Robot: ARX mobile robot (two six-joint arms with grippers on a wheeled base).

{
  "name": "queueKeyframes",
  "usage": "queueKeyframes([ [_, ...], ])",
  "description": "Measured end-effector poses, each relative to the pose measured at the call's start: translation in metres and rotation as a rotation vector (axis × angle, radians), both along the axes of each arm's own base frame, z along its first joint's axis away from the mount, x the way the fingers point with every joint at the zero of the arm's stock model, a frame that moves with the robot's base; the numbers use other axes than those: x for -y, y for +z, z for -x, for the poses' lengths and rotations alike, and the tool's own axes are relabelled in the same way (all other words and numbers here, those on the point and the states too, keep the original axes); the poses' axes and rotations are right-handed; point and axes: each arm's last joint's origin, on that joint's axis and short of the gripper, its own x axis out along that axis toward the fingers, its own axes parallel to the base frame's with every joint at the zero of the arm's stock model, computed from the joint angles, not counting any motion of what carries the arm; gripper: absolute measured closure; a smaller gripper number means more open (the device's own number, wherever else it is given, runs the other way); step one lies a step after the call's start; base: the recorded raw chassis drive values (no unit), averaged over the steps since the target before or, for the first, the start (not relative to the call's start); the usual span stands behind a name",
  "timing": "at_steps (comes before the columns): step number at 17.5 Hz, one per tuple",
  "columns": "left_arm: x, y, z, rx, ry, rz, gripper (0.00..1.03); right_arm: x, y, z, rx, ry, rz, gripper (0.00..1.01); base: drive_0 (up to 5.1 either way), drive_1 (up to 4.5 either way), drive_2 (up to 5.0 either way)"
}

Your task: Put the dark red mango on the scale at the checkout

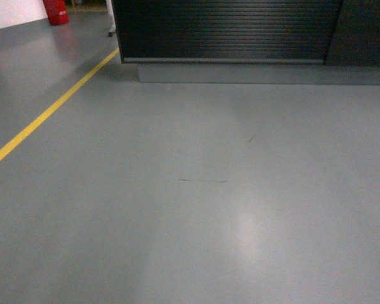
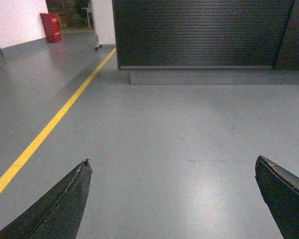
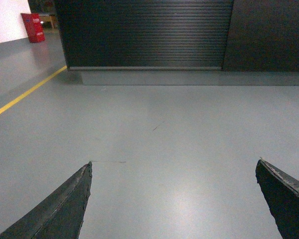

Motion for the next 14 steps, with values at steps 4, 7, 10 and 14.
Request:
queueKeyframes([
  [4, 0.0000, 0.0000, 0.0000, 0.000, 0.000, 0.000, 0.05, 0.0000, 0.0000, 0.0000, 0.000, 0.000, 0.000, 0.03, 0.0, 0.00, 0.0],
  [7, 0.0000, 0.0000, 0.0000, 0.000, 0.000, 0.000, 0.05, 0.0000, 0.0000, 0.0000, 0.000, 0.000, 0.000, 0.03, 0.0, 0.00, 0.0],
  [10, 0.0000, 0.0000, 0.0000, 0.000, 0.000, 0.000, 0.05, 0.0000, 0.0000, 0.0000, 0.000, 0.000, 0.000, 0.03, 0.0, 0.00, 0.0],
  [14, 0.0000, 0.0000, 0.0000, 0.000, 0.000, 0.000, 0.05, 0.0000, 0.0000, 0.0000, 0.000, 0.000, 0.000, 0.03, 0.0, 0.00, 0.0],
])
